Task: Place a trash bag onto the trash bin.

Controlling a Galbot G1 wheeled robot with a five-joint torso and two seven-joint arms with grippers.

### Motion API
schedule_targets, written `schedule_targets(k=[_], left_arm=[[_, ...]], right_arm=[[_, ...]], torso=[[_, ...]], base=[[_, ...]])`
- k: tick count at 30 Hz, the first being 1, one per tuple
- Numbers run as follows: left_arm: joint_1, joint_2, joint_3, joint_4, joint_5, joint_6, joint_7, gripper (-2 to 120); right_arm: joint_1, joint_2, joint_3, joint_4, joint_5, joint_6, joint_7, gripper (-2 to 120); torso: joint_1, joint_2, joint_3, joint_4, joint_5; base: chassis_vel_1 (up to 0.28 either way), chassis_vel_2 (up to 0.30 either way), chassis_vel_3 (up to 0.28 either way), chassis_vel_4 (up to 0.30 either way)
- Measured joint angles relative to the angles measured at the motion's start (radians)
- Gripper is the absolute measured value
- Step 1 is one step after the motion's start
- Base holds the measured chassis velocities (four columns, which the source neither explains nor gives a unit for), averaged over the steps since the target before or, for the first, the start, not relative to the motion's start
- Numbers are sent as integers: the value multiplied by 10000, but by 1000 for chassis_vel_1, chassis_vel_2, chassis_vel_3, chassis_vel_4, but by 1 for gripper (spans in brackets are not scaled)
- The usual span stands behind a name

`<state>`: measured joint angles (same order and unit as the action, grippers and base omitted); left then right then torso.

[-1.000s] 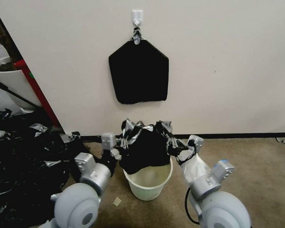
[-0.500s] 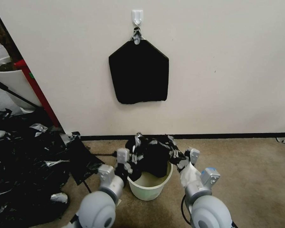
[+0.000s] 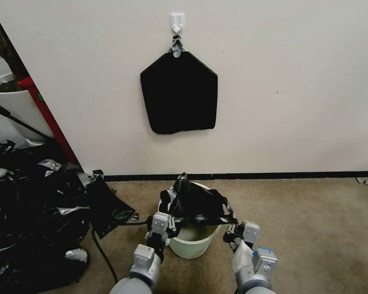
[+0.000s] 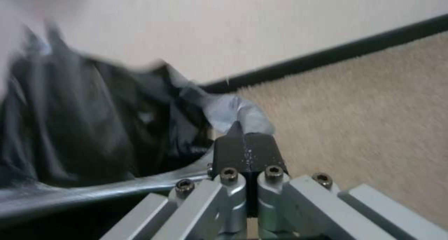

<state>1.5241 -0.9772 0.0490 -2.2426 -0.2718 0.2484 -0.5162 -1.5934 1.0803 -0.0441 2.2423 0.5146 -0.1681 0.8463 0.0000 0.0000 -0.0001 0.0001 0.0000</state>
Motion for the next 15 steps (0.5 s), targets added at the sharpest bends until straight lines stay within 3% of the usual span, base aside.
schedule_targets(k=[3, 6, 15], left_arm=[[-92, 663, 367, -250, -819, 559, -610, 0], [-80, 973, 563, -305, -1077, 681, -812, 0], [-27, 1243, 1166, -127, -1524, 819, -1222, 0]], right_arm=[[-204, -284, -204, 79, 65, -587, 113, 0], [-268, -321, -304, 36, 48, -685, 86, 0], [-570, -503, -545, -213, -707, -815, -502, 0]], torso=[[1, 0, 0, -1, 0], [1, 0, 0, -1, 0], [0, 0, 0, 0, 0]], base=[[0, 0, 0, 0], [0, 0, 0, 0], [0, 0, 0, 0]])
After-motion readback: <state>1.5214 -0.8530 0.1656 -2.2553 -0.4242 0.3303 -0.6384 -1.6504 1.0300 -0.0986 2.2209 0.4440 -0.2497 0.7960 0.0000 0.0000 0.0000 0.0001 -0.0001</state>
